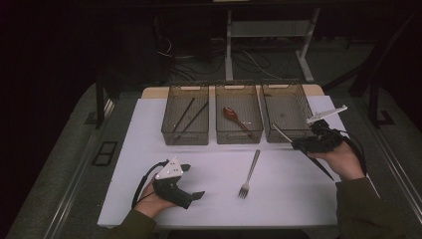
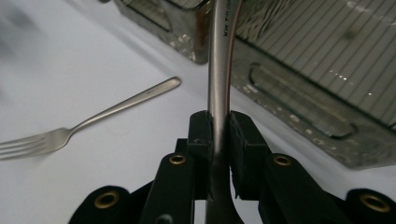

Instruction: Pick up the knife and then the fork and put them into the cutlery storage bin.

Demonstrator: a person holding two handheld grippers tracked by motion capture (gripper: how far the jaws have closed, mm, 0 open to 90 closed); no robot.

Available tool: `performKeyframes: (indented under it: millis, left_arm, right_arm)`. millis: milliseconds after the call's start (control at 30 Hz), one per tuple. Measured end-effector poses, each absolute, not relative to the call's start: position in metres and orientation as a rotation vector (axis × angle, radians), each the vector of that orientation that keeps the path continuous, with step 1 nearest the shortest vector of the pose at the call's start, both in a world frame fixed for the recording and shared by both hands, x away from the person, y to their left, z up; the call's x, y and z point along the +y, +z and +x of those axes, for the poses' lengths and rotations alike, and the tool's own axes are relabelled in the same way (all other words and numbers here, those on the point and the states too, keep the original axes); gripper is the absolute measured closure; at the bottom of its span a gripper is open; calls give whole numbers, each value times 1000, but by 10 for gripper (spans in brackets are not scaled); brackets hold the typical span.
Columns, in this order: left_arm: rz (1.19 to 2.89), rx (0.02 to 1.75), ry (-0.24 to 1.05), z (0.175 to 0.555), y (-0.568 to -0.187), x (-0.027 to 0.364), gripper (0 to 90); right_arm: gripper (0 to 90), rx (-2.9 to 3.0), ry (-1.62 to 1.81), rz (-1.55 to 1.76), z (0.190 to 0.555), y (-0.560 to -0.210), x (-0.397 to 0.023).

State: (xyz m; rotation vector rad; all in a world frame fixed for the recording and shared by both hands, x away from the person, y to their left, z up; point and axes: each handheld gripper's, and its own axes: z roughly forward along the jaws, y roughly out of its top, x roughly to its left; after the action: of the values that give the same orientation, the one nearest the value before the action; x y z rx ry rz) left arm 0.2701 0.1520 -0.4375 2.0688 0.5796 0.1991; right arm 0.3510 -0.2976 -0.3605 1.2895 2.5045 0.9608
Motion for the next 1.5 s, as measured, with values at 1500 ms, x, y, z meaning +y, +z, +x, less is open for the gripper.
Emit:
performKeyframes:
  millis: [1500]
  left_arm:
    - [2044, 580, 181, 269, -437, 153, 0]
  right_arm:
    - [900, 2254, 895, 1483, 510, -337, -289]
